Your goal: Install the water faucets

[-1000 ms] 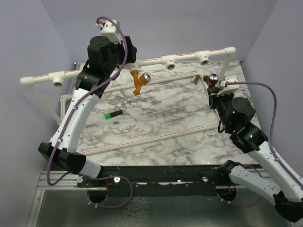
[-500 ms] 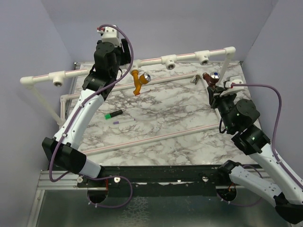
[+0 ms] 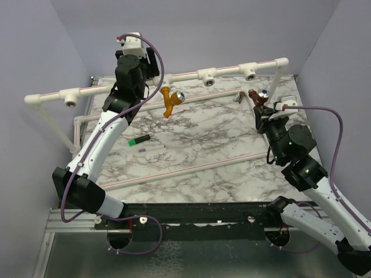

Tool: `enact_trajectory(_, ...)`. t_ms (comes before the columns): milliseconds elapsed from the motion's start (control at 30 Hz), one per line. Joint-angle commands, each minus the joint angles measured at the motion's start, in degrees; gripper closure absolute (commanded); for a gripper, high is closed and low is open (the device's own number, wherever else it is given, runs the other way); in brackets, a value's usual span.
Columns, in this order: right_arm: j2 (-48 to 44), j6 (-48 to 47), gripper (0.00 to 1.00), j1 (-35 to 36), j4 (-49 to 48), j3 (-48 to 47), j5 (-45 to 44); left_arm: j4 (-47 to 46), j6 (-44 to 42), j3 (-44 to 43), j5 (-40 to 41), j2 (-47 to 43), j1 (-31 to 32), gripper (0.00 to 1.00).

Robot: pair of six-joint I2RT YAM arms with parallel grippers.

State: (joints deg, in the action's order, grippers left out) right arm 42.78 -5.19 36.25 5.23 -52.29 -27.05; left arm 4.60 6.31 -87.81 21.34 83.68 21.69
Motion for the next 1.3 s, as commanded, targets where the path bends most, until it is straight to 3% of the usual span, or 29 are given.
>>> enact_trajectory(0,-2.14,-4.94,0.99,-0.21,-11.03,4.66,-3.36,7.20,-1.36,3.59,0.63,0.00,0.10,0.30)
enact_trajectory(300,-1.76,-13.14,0.99,-0.22,-29.51,12.42,-3.27,7.39,-1.54,4.79,-0.31,0.04,0.10,0.30)
enact_trajectory(533,-0.14,-13.50,1.00,-0.30,-33.75,13.19,-0.01,7.37,-1.07,5.52,-0.80,-0.23,0.10,0.30)
enact_trajectory(1267,3.39,-9.79,1.00,-4.43,-28.18,9.42,5.87,5.57,-0.63,9.28,-1.72,-0.50,0.09,0.30)
